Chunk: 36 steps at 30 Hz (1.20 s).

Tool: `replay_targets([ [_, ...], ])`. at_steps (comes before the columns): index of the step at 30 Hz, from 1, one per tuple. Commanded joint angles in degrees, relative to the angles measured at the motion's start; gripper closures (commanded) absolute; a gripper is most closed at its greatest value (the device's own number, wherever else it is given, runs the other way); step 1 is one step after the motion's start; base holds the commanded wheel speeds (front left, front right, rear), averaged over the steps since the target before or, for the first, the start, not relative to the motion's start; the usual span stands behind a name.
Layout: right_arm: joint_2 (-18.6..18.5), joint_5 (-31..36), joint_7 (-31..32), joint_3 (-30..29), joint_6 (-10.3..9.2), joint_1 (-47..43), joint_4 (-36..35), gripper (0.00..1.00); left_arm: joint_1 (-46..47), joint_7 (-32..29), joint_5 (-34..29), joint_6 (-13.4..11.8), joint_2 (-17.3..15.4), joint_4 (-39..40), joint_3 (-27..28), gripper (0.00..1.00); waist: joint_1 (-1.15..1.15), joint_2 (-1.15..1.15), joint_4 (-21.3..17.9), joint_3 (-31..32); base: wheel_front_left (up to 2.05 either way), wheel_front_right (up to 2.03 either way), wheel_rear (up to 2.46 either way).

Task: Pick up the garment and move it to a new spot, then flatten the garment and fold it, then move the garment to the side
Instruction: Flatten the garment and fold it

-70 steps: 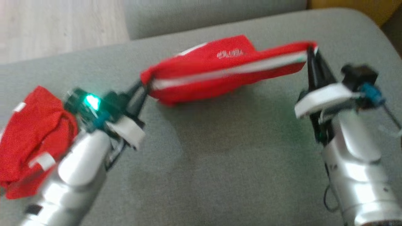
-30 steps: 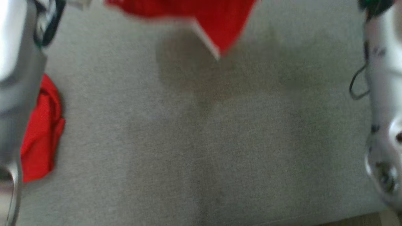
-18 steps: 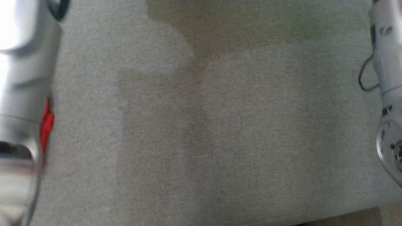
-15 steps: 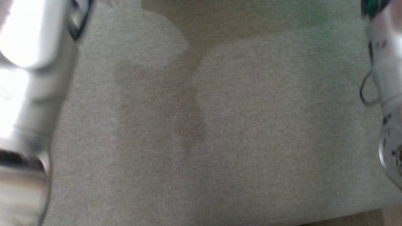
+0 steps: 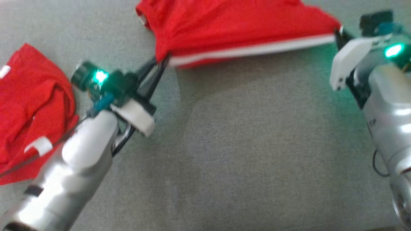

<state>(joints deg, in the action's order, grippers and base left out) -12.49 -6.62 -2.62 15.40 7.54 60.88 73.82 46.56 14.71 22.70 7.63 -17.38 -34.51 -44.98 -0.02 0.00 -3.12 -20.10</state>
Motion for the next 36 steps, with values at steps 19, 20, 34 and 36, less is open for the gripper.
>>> replay_targets([
  [19,-12.9,-24.8,17.0,25.1,-0.05,-19.0,-19.7,1.00,-18.2,-0.3,3.0,-2.0,-6.0,8.7,-1.5,1.00,0.02,0.00,-3.2,15.6,0.00,0.00,0.00],
  [20,-15.2,-26.2,18.0,26.8,-0.05,-20.6,-22.4,1.00,-20.8,-0.8,3.3,-2.8,-6.5,10.8,-2.0,1.00,0.02,0.00,-3.7,17.0,0.00,0.00,0.00],
  [34,-23.1,-30.8,21.9,22.5,-0.05,-27.4,-34.8,1.00,-28.0,-5.9,4.8,-8.2,-8.7,26.0,-2.6,1.00,0.02,0.00,-4.0,17.4,0.00,0.00,0.00],
  [36,-22.6,-29.5,21.1,20.6,-0.05,-26.8,-35.8,1.00,-27.0,-5.9,4.8,-8.5,-8.8,26.5,-2.0,1.00,0.02,0.00,-3.5,16.5,0.00,0.00,0.00],
])
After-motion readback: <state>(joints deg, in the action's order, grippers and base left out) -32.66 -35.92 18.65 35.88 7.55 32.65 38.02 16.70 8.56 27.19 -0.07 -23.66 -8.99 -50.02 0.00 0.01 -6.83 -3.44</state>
